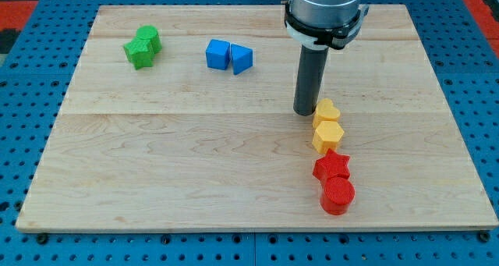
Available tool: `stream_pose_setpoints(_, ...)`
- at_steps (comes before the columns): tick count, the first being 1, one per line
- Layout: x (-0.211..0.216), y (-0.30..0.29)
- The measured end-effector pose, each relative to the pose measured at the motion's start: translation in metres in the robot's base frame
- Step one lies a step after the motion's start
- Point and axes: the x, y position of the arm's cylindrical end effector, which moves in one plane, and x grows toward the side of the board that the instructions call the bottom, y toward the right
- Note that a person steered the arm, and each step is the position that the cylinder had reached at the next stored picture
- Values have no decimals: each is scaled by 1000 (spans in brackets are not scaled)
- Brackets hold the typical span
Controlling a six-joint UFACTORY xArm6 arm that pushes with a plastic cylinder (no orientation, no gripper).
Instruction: Point at top left
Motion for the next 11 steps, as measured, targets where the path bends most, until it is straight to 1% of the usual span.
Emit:
stream_pose_setpoints(2,-12,-67)
stream_pose_setpoints(4,-18,-86)
stream_pose_setpoints(6,-23,-241)
stream_pose_setpoints(7,-33,-299)
stream_pose_setpoints(8,-50,-270)
stream_pose_setpoints(9,-61,-275)
stream_pose_setpoints(10,-69,-212)
stream_pose_setpoints(11,-71,-221)
